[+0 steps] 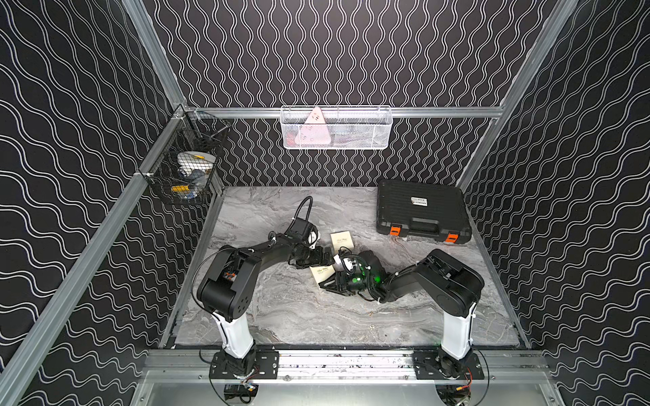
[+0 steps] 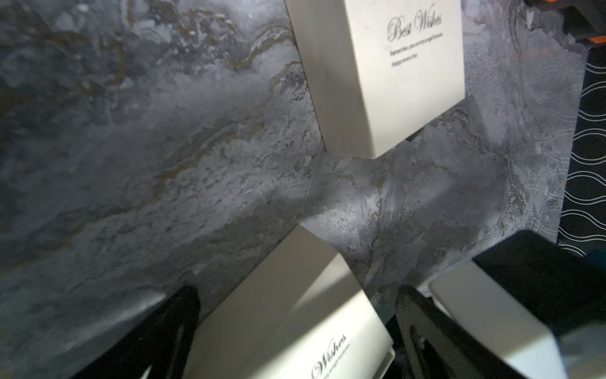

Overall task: Place the earrings into the drawer-style jewelry box
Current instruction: Close the drawer of the jewelry box.

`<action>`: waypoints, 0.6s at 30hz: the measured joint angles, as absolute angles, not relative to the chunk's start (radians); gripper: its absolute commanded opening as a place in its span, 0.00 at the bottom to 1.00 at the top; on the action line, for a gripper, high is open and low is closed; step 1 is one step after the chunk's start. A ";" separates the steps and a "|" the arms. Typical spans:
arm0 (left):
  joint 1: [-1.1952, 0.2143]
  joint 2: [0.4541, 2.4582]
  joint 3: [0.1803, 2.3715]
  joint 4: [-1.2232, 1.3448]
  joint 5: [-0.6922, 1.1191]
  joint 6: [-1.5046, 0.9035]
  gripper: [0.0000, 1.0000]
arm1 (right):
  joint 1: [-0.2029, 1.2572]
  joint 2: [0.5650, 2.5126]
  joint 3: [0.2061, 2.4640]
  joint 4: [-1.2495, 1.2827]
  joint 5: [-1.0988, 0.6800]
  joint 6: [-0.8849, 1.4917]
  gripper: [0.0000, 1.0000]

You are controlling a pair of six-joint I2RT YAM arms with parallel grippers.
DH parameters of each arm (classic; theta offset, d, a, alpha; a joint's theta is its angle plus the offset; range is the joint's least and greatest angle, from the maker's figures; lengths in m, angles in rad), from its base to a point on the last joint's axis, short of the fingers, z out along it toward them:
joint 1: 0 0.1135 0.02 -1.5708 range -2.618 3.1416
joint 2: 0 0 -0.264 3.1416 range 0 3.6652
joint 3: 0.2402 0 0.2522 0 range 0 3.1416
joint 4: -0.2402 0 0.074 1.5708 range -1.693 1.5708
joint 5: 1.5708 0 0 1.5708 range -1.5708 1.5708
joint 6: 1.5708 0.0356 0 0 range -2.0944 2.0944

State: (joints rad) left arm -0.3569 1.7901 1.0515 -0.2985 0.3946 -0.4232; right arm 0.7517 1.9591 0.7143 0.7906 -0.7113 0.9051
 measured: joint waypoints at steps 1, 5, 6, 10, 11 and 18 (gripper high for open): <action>-0.354 1.789 1.052 -0.305 0.387 -0.423 0.99 | 0.752 1.966 0.723 0.791 -0.712 0.905 0.54; -0.342 1.787 1.056 -0.316 0.358 -0.423 0.99 | 0.752 1.999 0.763 0.790 -0.711 0.900 0.54; -0.339 1.786 1.058 -0.320 0.348 -0.423 0.99 | 0.752 2.008 0.774 0.790 -0.710 0.900 0.54; -0.329 1.771 1.071 -0.349 0.296 -0.424 0.99 | 0.752 2.057 0.811 0.807 -0.723 0.900 0.54; -0.326 1.767 1.079 -0.359 0.280 -0.424 0.99 | 0.752 2.065 0.820 0.810 -0.724 0.900 0.54; -0.315 1.779 1.131 -0.389 0.187 -0.423 0.99 | 0.756 2.096 0.861 0.818 -0.723 0.905 0.54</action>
State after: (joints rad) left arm -0.3153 1.7790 1.1313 -0.3893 0.1871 -0.4232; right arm 0.7555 2.0964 0.8612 0.8185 -0.7231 0.9051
